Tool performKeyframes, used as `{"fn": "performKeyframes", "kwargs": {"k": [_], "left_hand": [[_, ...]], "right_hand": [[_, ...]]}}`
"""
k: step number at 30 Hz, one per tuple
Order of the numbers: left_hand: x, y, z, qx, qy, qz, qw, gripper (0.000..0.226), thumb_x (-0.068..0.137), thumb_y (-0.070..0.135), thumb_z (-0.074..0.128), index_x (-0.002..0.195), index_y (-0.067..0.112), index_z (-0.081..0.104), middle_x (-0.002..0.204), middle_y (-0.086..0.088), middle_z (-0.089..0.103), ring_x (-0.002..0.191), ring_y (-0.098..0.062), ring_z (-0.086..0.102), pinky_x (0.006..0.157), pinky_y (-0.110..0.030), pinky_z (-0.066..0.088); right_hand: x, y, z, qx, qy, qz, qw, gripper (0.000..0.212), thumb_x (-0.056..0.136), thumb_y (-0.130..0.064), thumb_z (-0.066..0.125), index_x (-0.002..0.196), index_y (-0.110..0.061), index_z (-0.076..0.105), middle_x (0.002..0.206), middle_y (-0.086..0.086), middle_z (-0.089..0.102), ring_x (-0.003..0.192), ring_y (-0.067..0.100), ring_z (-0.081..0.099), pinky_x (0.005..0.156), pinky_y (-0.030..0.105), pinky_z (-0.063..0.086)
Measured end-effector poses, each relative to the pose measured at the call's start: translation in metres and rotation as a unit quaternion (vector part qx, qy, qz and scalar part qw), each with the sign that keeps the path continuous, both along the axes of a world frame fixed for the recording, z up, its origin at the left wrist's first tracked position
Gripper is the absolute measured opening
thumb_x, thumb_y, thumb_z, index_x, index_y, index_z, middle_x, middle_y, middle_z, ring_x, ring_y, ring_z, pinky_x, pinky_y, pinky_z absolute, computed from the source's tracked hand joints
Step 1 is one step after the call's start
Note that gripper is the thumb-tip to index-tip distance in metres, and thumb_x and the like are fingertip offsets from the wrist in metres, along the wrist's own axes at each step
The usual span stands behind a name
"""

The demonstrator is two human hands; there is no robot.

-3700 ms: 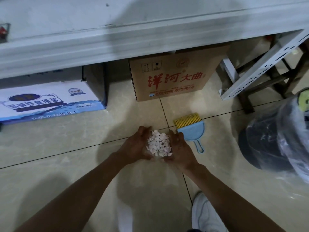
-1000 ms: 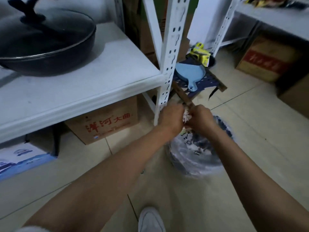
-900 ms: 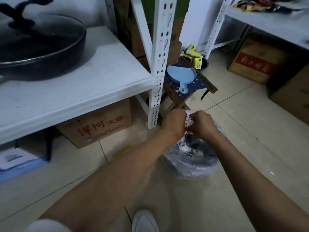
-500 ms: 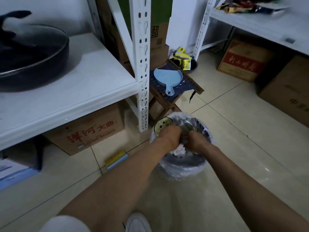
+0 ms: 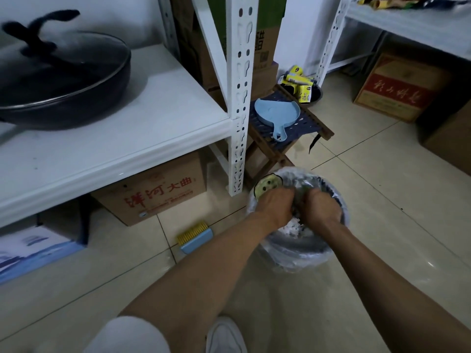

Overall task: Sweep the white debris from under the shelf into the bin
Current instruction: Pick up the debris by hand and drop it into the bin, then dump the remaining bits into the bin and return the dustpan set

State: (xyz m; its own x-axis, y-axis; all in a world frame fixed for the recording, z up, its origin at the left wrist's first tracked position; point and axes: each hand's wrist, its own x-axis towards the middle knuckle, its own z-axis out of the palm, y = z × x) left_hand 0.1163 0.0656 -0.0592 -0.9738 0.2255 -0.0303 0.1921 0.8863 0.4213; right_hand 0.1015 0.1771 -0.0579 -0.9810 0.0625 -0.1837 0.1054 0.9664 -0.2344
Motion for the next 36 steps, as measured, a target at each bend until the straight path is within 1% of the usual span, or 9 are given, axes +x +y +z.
{"fn": "performKeyframes", "kwargs": {"k": [3, 7, 10, 15, 22, 25, 29, 32, 36], "left_hand": [[0.005, -0.017, 0.000, 0.095, 0.053, -0.001, 0.994, 0.028, 0.087, 0.001, 0.053, 0.112, 0.005, 0.064, 0.112, -0.017, 0.066, 0.103, -0.030, 0.062, 0.087, -0.040, 0.053], [0.020, -0.062, -0.002, 0.178, 0.108, 0.041, 0.977, 0.017, 0.087, 0.004, 0.061, 0.103, 0.010, 0.063, 0.105, -0.007, 0.065, 0.091, -0.019, 0.061, 0.073, -0.024, 0.043], [0.038, -0.117, -0.021, 0.161, 0.126, 0.083, 0.975, 0.009, 0.084, 0.006, 0.062, 0.091, 0.013, 0.062, 0.093, -0.004, 0.063, 0.082, -0.016, 0.058, 0.069, -0.029, 0.047], [0.094, -0.214, -0.058, 0.093, 0.053, 0.173, 0.979, 0.012, 0.084, 0.008, 0.062, 0.092, 0.016, 0.061, 0.097, -0.001, 0.062, 0.085, -0.019, 0.059, 0.073, -0.036, 0.053], [0.168, -0.286, -0.127, 0.048, -0.056, 0.259, 0.963, 0.018, 0.090, 0.017, 0.060, 0.107, 0.015, 0.066, 0.105, -0.007, 0.063, 0.092, -0.024, 0.064, 0.076, -0.029, 0.048], [0.184, -0.290, -0.164, 0.051, -0.102, 0.263, 0.958, 0.030, 0.090, 0.018, 0.063, 0.119, 0.016, 0.065, 0.113, -0.006, 0.062, 0.099, -0.020, 0.065, 0.082, -0.026, 0.047], [0.193, -0.286, -0.205, 0.060, -0.133, 0.263, 0.954, 0.050, 0.086, 0.025, 0.067, 0.134, 0.019, 0.054, 0.126, -0.006, 0.054, 0.111, -0.023, 0.060, 0.094, -0.032, 0.050], [0.190, -0.283, -0.225, 0.063, -0.128, 0.258, 0.956, 0.070, 0.079, 0.033, 0.074, 0.141, 0.020, 0.046, 0.134, -0.008, 0.050, 0.119, -0.026, 0.054, 0.102, -0.036, 0.047], [0.186, -0.287, -0.246, 0.004, -0.097, 0.207, 0.973, 0.084, 0.071, 0.053, 0.075, 0.143, 0.025, 0.042, 0.136, -0.005, 0.045, 0.122, -0.024, 0.047, 0.103, -0.037, 0.040]], "right_hand": [[-0.001, -0.011, 0.008, 0.013, 0.019, 0.013, 1.000, 0.027, 0.093, -0.012, 0.051, 0.119, -0.009, 0.059, 0.123, 0.017, 0.060, 0.112, 0.035, 0.058, 0.087, 0.042, 0.048], [0.002, -0.042, 0.015, -0.025, 0.127, 0.035, 0.991, 0.025, 0.089, -0.011, 0.054, 0.112, -0.012, 0.064, 0.102, 0.015, 0.069, 0.089, 0.034, 0.066, 0.072, 0.040, 0.054], [0.016, -0.081, 0.016, -0.095, 0.176, 0.093, 0.975, 0.021, 0.089, -0.016, 0.052, 0.103, -0.017, 0.068, 0.097, 0.010, 0.072, 0.081, 0.029, 0.069, 0.067, 0.040, 0.059], [0.055, -0.153, -0.019, -0.134, 0.106, 0.200, 0.965, 0.022, 0.092, -0.021, 0.052, 0.110, -0.018, 0.065, 0.110, 0.010, 0.068, 0.099, 0.030, 0.065, 0.080, 0.035, 0.052], [0.100, -0.216, -0.112, -0.072, -0.054, 0.273, 0.958, 0.021, 0.092, -0.018, 0.049, 0.108, -0.015, 0.062, 0.110, 0.009, 0.067, 0.101, 0.028, 0.064, 0.081, 0.035, 0.051], [0.115, -0.225, -0.150, -0.064, -0.086, 0.299, 0.948, 0.023, 0.094, -0.020, 0.049, 0.112, -0.013, 0.061, 0.116, 0.008, 0.066, 0.109, 0.025, 0.062, 0.084, 0.033, 0.050], [0.131, -0.241, -0.191, -0.055, -0.122, 0.342, 0.930, 0.024, 0.095, -0.014, 0.047, 0.115, -0.008, 0.058, 0.115, 0.012, 0.065, 0.108, 0.025, 0.061, 0.084, 0.030, 0.049], [0.138, -0.252, -0.209, -0.044, -0.127, 0.336, 0.932, 0.025, 0.095, -0.007, 0.042, 0.117, -0.002, 0.054, 0.116, 0.016, 0.063, 0.108, 0.027, 0.061, 0.086, 0.032, 0.048], [0.137, -0.255, -0.223, -0.062, -0.113, 0.299, 0.946, 0.027, 0.095, -0.005, 0.041, 0.118, 0.001, 0.053, 0.112, 0.017, 0.065, 0.103, 0.028, 0.064, 0.085, 0.033, 0.052]]}}
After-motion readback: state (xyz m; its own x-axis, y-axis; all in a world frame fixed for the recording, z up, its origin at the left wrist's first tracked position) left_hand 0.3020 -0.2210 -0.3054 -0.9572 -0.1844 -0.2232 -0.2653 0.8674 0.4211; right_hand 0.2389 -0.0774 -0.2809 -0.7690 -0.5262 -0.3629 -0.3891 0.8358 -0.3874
